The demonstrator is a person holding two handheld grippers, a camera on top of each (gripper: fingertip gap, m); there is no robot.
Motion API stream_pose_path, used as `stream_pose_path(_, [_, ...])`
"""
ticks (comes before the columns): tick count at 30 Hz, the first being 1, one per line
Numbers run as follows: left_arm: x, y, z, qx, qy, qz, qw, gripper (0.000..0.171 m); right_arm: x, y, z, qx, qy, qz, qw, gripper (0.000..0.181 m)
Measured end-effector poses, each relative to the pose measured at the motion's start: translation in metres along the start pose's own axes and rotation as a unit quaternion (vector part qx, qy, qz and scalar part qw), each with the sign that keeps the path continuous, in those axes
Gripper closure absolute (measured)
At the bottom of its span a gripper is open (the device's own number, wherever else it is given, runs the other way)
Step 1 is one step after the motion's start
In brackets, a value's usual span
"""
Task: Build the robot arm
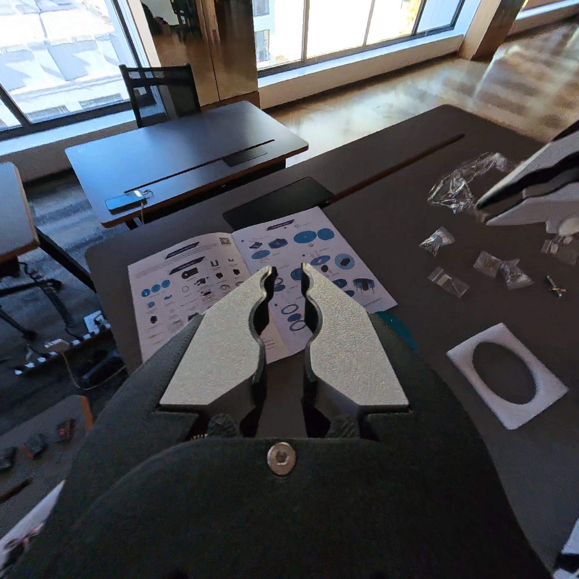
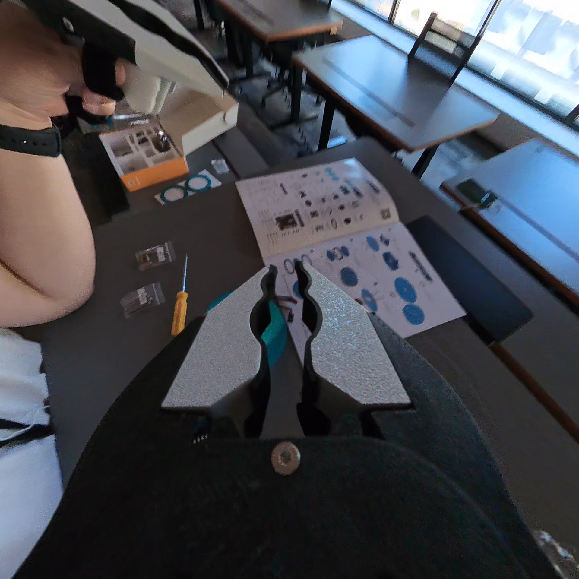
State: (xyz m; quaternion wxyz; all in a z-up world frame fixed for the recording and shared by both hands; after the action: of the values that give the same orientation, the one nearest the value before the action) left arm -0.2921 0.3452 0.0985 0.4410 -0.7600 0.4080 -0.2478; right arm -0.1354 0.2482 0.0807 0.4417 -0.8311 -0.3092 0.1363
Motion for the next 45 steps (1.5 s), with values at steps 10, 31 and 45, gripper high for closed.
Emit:
stream_pose_path(10, [-0.043, -0.002, 0.016, -0.045, -0.039, -0.011, 0.998, 0.154, 0.034, 0.026, 0.045, -0.056, -0.018, 0.024, 0.998, 0.181])
stream_pose_path(31, [-0.057, -0.010, 0.012, -0.017, -0.081, -0.042, 0.996, 0.153, 0.038, 0.040, 0.068, -0.058, -0.021, 0.073, 0.995, 0.181])
stream_pose_path(45, [-0.053, -0.011, 0.013, -0.017, -0.077, -0.036, 0.996, 0.154, 0.036, 0.039, 0.068, -0.056, -0.019, 0.069, 0.996, 0.181])
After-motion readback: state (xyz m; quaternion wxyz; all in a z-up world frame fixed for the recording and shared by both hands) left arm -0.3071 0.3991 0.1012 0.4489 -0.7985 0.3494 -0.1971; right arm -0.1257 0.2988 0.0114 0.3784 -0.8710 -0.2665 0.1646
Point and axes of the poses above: each gripper's, where its closed fingertips meet, z out along the fingers, y out of its underside, x = y × z across the jaws, the point moved 1 cm from there along -z, back along the fingers, and after that the axes turned 5 degrees about -x, right-handed, at the moved point
